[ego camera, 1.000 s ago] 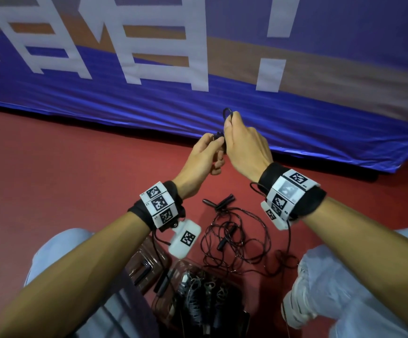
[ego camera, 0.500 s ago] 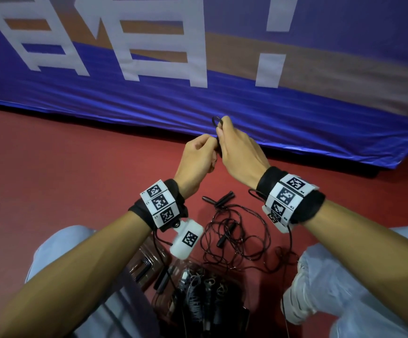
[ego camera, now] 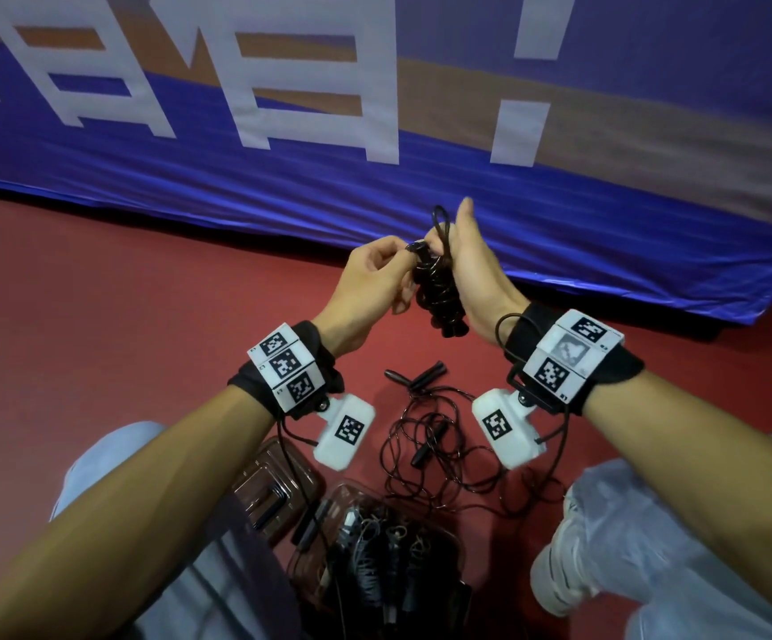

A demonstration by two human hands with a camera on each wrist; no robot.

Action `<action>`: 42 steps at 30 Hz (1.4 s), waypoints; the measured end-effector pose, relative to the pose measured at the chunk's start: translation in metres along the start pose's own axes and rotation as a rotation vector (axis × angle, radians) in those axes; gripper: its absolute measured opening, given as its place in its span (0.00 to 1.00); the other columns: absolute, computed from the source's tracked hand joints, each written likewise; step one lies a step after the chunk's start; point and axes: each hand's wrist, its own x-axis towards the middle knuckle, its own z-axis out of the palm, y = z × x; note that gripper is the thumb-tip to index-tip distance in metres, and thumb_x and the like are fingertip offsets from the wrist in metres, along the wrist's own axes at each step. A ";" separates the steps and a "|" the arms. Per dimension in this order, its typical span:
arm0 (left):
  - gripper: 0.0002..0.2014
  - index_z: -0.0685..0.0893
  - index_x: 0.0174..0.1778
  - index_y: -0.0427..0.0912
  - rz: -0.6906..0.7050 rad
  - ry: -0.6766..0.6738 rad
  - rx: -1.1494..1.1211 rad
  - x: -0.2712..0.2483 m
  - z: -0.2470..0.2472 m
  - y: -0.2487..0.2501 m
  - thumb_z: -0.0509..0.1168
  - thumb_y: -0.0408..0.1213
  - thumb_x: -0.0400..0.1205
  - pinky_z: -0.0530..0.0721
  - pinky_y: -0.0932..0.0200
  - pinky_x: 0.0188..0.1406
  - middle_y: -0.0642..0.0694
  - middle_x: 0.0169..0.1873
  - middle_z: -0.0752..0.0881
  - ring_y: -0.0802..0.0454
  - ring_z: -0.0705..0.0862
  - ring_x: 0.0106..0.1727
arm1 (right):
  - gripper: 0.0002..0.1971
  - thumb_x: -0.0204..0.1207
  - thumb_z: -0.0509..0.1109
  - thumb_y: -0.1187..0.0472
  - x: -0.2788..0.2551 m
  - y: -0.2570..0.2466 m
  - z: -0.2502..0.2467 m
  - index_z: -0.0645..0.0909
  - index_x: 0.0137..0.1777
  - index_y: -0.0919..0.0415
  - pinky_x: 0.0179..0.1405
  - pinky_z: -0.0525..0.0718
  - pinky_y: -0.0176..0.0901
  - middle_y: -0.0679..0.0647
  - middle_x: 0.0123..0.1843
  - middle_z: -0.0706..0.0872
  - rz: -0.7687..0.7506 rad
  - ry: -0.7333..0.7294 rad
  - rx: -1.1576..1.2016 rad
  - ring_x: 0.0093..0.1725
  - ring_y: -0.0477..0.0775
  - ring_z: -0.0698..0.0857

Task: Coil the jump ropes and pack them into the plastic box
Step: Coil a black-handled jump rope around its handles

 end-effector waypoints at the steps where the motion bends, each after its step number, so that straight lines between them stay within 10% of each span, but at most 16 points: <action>1: 0.05 0.77 0.42 0.36 0.004 -0.026 -0.003 0.000 -0.001 0.001 0.61 0.29 0.84 0.67 0.60 0.20 0.40 0.26 0.72 0.48 0.70 0.24 | 0.31 0.89 0.39 0.33 0.000 -0.002 -0.002 0.65 0.32 0.51 0.36 0.76 0.50 0.58 0.33 0.81 -0.003 0.006 0.027 0.36 0.61 0.77; 8: 0.06 0.77 0.42 0.37 0.034 -0.062 -0.048 -0.002 -0.004 0.002 0.61 0.30 0.85 0.65 0.57 0.22 0.42 0.26 0.73 0.48 0.71 0.25 | 0.25 0.91 0.52 0.41 0.002 -0.003 -0.003 0.80 0.53 0.62 0.38 0.83 0.51 0.65 0.49 0.88 -0.110 0.103 -0.303 0.37 0.53 0.84; 18: 0.18 0.69 0.27 0.44 -0.024 0.073 -0.140 0.002 -0.003 0.005 0.60 0.29 0.83 0.57 0.59 0.21 0.45 0.22 0.65 0.53 0.61 0.22 | 0.16 0.94 0.53 0.53 0.001 0.003 -0.004 0.69 0.47 0.63 0.26 0.63 0.41 0.51 0.30 0.72 -0.447 0.072 -0.708 0.27 0.50 0.69; 42: 0.09 0.71 0.34 0.40 -0.036 0.006 -0.129 0.003 -0.009 -0.001 0.59 0.31 0.82 0.60 0.61 0.22 0.45 0.24 0.67 0.52 0.62 0.22 | 0.11 0.94 0.51 0.53 -0.004 0.001 -0.010 0.64 0.52 0.60 0.28 0.67 0.48 0.51 0.37 0.73 -0.427 -0.166 -0.970 0.30 0.52 0.68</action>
